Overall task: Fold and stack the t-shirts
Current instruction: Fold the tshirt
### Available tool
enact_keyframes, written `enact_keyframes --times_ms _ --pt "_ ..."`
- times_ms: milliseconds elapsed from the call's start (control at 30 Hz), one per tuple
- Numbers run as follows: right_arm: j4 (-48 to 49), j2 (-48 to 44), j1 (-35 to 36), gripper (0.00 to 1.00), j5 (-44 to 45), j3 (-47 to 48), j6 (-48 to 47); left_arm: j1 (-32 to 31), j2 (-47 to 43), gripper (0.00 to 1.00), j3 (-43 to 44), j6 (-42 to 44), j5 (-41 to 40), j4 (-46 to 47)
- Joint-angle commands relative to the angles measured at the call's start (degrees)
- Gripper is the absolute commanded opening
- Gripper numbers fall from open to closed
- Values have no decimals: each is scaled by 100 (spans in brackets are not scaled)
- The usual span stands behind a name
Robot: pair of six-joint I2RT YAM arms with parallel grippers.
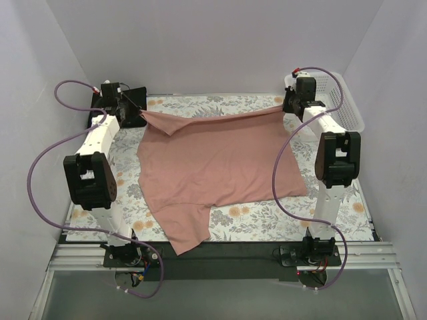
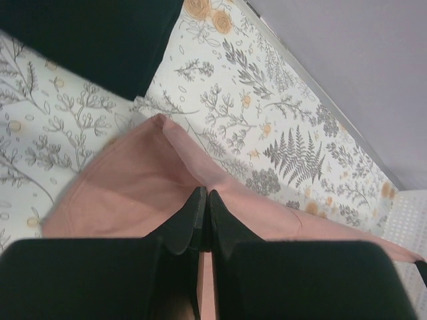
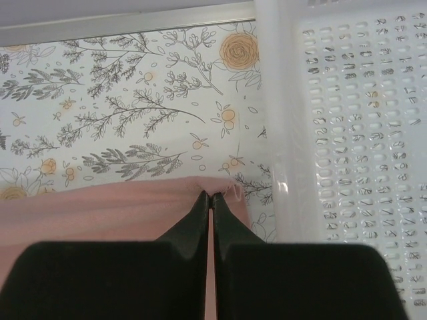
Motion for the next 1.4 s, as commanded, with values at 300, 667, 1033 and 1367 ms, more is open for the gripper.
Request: enact_keyframes --times_ms 300,667,1033,1367 --pt "99 -917 -100 1 -271 -863 3 21 -2003 0 -1511 -689 -278 -138" --pt "72 -1330 -179 1 -156 -1611 38 21 -3014 0 -2575 -1402 -366 -33" --pt "81 -1594 -206 1 186 -1533 21 21 -2927 0 -2998 -1428 -357 143" --pt "90 -1743 -206 1 274 -1628 -14 21 -2663 0 -3103 -1516 -6 293"
